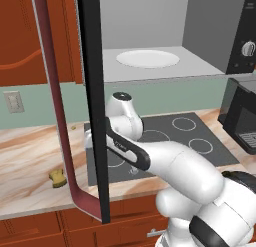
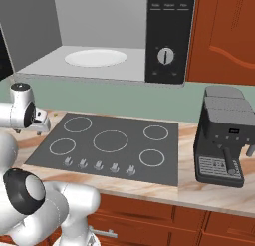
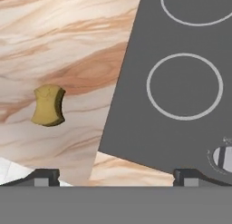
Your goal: Place the sponge inside the microwave to prepare for sanitizing.
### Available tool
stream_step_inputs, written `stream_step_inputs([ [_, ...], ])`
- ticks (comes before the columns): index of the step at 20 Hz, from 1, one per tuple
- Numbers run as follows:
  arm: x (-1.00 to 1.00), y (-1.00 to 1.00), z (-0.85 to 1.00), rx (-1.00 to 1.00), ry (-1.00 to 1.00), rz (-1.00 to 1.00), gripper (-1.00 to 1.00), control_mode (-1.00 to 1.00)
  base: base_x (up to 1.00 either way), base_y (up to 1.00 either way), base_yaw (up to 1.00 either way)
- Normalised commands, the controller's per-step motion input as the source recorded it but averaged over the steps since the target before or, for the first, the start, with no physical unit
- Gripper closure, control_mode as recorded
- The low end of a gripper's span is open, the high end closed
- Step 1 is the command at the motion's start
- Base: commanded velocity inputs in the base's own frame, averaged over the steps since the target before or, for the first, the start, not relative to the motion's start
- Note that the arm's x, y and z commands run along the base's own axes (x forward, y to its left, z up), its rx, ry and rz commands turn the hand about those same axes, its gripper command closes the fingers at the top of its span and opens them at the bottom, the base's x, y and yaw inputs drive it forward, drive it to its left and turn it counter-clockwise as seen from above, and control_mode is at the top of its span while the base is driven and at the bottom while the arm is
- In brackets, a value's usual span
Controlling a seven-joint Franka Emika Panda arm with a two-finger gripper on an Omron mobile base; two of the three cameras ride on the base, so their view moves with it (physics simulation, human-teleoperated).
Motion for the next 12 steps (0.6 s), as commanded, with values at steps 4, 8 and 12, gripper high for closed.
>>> stream_step_inputs([
  [4, 0.16, 0.22, -0.49, 0.0, 0.0, 0.01, -1.0, -1.0, 0.0, 0.0, 0.0],
  [8, 0.12, 0.13, -0.18, 0.0, 0.0, 0.0, -1.0, -1.0, 0.0, 0.0, 0.0],
  [12, 0.24, 0.35, -0.01, 0.0, 0.07, 0.0, -1.0, -1.0, 0.0, 0.0, 0.0],
])
